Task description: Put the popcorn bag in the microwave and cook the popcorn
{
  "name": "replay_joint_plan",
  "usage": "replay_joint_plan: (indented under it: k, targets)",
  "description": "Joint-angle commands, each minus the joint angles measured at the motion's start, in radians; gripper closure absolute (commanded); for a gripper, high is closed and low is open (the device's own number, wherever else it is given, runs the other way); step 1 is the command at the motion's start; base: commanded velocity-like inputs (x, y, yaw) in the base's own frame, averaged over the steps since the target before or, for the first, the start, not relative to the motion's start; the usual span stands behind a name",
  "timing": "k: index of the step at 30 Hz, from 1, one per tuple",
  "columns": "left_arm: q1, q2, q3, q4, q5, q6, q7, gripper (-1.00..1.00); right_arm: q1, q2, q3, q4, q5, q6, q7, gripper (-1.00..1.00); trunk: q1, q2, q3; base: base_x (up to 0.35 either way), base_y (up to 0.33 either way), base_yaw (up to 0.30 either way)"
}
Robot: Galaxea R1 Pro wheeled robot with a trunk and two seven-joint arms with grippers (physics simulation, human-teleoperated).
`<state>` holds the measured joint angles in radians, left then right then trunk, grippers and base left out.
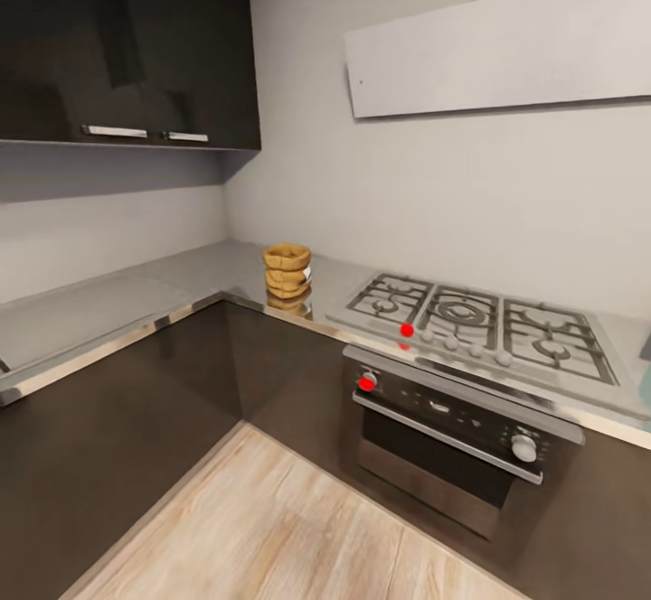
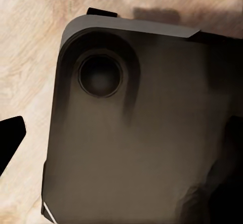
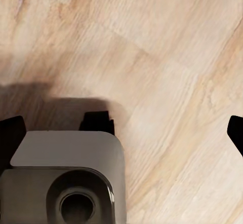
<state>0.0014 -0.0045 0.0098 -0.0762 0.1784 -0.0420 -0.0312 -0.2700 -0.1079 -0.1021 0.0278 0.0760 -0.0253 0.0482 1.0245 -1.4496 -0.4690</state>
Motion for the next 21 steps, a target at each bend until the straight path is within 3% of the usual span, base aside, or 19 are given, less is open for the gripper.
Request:
replay_joint_plan:
  k: [1,21]
  targets:
    - [0.0,0.0,0.001,-0.001,0.008,-0.002,-0.002,-1.0,-0.001,0.0,-0.008,0.003,0.008,-0.002,0.002,-1.0,0.001,0.0,-0.001,0.306,0.204,0.0]
    - [0.0,-0.002,0.002,-0.001,0.007,-0.004,-0.002,-1.0,-0.001,-0.001,-0.008,0.003,0.008,-0.004,0.002,-1.0,0.001,0.0,-0.001,0.298,0.216,0.0]
